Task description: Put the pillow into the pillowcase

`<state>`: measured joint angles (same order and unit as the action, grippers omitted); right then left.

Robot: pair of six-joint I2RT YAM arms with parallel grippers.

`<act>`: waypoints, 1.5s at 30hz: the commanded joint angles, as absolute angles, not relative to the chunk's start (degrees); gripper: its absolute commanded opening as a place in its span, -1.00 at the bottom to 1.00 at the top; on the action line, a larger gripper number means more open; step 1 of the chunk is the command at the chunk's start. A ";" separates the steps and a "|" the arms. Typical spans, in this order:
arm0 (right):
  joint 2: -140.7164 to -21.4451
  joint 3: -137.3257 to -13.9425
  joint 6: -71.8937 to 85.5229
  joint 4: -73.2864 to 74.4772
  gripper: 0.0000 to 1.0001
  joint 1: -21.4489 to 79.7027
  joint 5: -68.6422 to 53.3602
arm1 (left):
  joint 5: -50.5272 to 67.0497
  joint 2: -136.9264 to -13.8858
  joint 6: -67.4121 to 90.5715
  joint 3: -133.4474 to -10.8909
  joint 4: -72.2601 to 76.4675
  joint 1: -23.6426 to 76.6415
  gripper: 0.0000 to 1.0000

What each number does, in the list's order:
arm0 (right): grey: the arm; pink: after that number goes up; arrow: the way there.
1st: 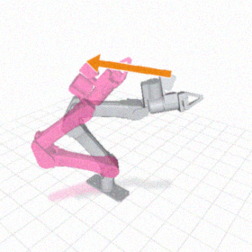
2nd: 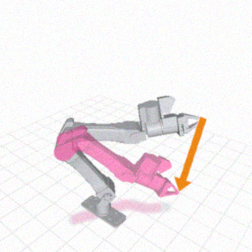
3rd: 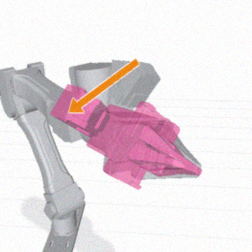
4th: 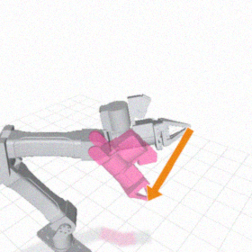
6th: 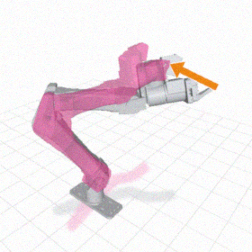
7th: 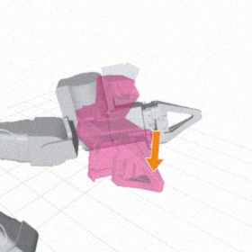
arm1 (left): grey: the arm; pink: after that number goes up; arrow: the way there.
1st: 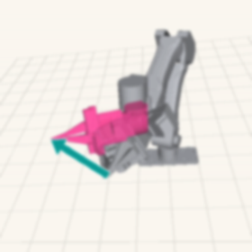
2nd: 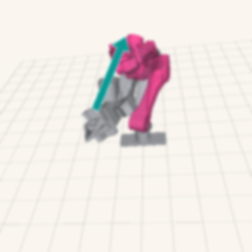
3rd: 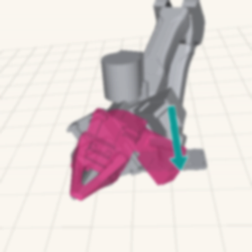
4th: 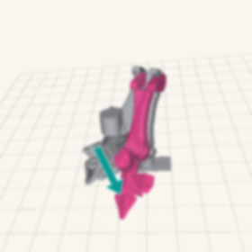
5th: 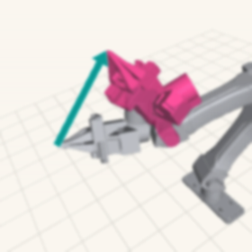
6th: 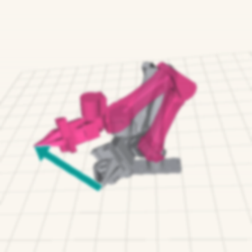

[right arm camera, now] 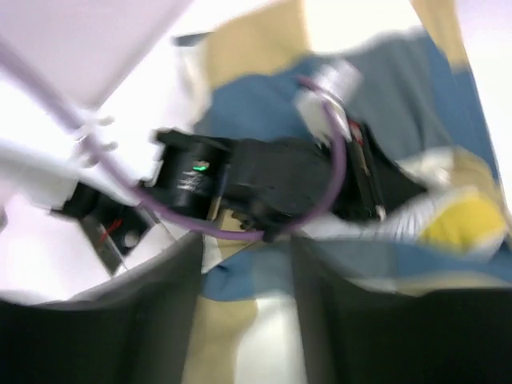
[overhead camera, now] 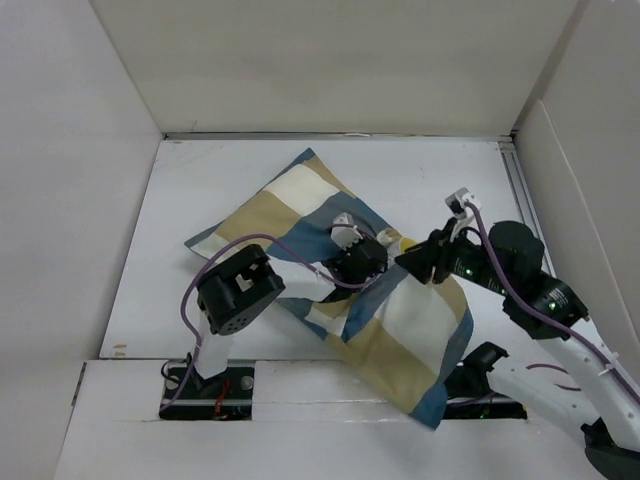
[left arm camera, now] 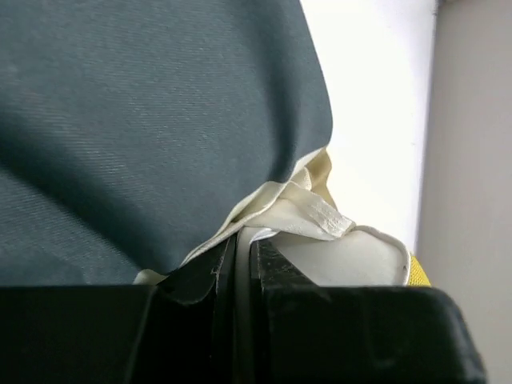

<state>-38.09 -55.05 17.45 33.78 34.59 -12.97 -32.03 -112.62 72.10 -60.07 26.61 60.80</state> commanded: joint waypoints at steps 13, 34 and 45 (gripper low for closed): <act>-47.96 -55.48 22.66 24.29 1.00 34.28 14.78 | -31.03 -87.11 45.54 -64.07 -7.65 50.80 0.28; -74.25 -37.44 29.61 -16.80 0.61 30.06 -9.04 | -11.68 -95.61 40.33 -66.80 -2.37 50.71 0.75; -71.38 -33.49 32.25 -9.14 0.61 32.70 -8.09 | -13.62 -99.84 42.19 -65.04 -1.76 50.71 -0.48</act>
